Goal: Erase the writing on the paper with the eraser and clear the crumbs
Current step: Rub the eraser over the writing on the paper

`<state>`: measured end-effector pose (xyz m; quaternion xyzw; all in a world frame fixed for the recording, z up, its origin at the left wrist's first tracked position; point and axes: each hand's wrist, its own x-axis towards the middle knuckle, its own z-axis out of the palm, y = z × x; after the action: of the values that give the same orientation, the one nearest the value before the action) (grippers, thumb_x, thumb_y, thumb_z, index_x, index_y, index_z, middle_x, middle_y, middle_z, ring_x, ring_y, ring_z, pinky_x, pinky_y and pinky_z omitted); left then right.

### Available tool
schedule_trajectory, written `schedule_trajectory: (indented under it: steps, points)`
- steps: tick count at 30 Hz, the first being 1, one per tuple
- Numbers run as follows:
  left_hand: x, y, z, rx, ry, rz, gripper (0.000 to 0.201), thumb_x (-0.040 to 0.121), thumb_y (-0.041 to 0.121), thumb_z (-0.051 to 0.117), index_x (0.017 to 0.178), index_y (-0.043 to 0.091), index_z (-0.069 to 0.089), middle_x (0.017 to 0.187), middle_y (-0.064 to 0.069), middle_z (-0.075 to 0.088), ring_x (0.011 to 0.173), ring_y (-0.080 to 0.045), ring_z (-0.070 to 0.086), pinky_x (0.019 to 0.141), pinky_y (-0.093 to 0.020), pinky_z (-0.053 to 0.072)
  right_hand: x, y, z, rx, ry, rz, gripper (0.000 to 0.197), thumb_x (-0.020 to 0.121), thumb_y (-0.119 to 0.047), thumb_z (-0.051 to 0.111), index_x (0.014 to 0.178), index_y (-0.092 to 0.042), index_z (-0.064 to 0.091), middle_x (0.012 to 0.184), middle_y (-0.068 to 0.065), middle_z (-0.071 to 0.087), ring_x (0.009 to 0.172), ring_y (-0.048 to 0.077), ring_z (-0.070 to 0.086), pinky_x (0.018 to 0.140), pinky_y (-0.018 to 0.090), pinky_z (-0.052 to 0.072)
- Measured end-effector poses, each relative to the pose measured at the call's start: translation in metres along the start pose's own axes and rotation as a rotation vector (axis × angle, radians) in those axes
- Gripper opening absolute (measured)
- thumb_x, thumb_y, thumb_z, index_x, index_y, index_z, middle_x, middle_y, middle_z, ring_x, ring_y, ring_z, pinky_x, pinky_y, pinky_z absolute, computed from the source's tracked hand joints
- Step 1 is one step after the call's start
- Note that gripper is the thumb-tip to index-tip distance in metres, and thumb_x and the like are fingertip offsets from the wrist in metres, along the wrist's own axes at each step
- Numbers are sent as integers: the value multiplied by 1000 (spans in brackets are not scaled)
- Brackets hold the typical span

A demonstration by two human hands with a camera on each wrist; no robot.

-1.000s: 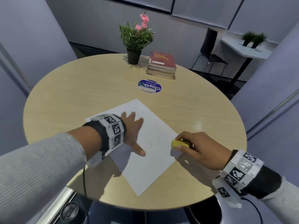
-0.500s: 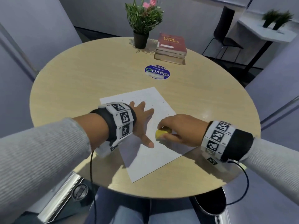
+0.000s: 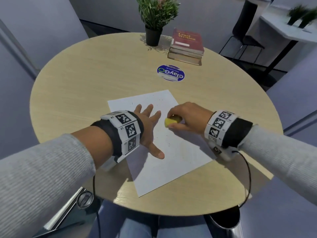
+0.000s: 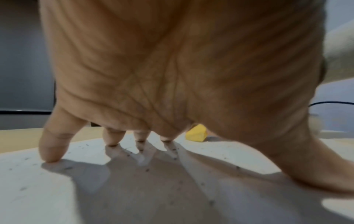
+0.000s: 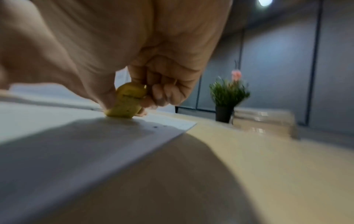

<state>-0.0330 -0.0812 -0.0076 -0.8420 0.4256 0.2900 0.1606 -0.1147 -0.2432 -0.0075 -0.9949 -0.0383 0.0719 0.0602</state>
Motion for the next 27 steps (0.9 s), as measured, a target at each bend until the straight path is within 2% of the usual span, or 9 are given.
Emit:
schedule_trajectory:
  steps: [1,5,9,14,18,20,22,23,27]
  points:
    - [0,0,0,2,-2,1,143,59,85,65,153,28,-27,160,-2,-32,148,-36,-25,117,-62,8,0,1,1,-20,7,-9,39,86,-48,58,111,-18,61,100,2,67,87,22,61,77,39,51]
    - [-4,3,-2,22,5,20,140,64,82,64,154,23,-25,161,-6,-30,147,-36,-25,118,-58,2,-14,-21,12,57,-91,-240,38,88,-48,56,109,-17,62,93,0,68,79,17,60,71,31,49]
    - [1,-1,2,-7,2,7,144,59,85,65,153,27,-27,160,-4,-32,147,-38,-25,116,-64,5,3,2,0,13,20,-50,39,86,-47,58,109,-17,63,94,2,68,81,21,61,75,39,53]
    - [-2,3,-1,28,3,11,141,64,82,65,154,23,-26,160,-7,-31,146,-37,-26,118,-59,-2,-13,-21,7,85,-90,-261,38,81,-49,59,100,-17,66,84,-2,68,71,17,59,66,29,49]
    - [-1,1,1,0,21,1,144,59,83,67,155,25,-24,162,-6,-28,148,-39,-21,116,-63,6,0,2,-3,49,59,-28,28,78,-42,65,92,-18,68,74,-2,66,67,19,59,67,34,52]
    - [-5,5,0,27,32,3,143,61,82,67,156,21,-20,163,-8,-24,148,-40,-19,117,-62,8,-6,-6,2,41,46,-85,28,78,-42,64,90,-17,67,70,-3,64,66,20,59,63,29,49]
    - [-8,10,-2,67,60,11,139,63,81,67,158,15,-11,164,-12,-12,150,-41,-11,116,-59,13,-17,-25,7,78,-56,-245,32,78,-46,61,91,-17,67,73,-4,66,64,16,57,61,25,46]
    - [-8,11,-3,82,76,15,137,62,81,67,157,13,-4,164,-14,-4,149,-41,-4,115,-59,18,-20,-27,9,93,-99,-266,33,79,-47,62,92,-17,68,75,-3,67,65,15,57,61,25,46]
    - [-3,8,-1,119,124,20,136,55,87,65,154,12,12,155,-14,17,141,-42,20,105,-56,33,-6,5,-5,18,50,-27,30,78,-45,65,93,-19,69,74,-1,66,70,22,61,67,32,50]
